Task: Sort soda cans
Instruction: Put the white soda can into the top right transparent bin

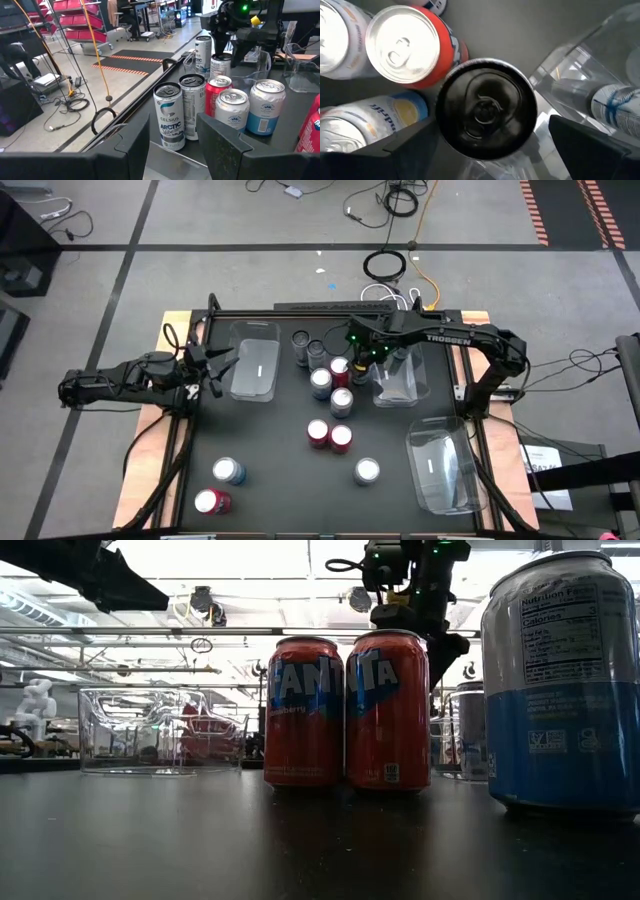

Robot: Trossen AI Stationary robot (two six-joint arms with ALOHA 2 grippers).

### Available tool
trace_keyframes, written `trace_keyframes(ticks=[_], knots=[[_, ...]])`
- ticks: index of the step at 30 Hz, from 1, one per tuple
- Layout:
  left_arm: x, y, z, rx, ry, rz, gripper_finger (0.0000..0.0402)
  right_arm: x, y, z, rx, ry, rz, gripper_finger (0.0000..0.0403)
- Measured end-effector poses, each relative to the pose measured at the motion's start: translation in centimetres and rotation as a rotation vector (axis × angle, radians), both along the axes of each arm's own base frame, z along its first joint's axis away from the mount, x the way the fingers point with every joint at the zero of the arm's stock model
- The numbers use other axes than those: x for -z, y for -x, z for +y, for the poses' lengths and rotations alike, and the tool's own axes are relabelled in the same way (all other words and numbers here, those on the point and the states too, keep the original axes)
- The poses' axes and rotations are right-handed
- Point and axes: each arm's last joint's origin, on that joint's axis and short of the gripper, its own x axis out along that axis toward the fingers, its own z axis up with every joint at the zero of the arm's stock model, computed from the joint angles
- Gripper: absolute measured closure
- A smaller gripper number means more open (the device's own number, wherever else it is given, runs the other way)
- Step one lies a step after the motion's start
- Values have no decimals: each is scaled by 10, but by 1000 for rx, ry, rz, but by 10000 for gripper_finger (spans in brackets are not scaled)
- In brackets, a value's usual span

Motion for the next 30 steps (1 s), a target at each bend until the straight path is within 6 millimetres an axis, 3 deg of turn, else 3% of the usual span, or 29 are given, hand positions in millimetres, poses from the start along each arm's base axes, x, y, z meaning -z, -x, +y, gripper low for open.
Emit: trace_keyframes(ticks=[13, 20, 30], knots=[[0, 0, 0, 0, 0, 0, 230, -2, -1, 1, -2, -25, -32, 169], [0, 0, 0, -1, 0, 0, 230, -7, 3, 3, 21, -56, -48, 160], [0, 0, 0, -1, 0, 0, 230, -39, 24, 8, 66, -14, -155, 162]])
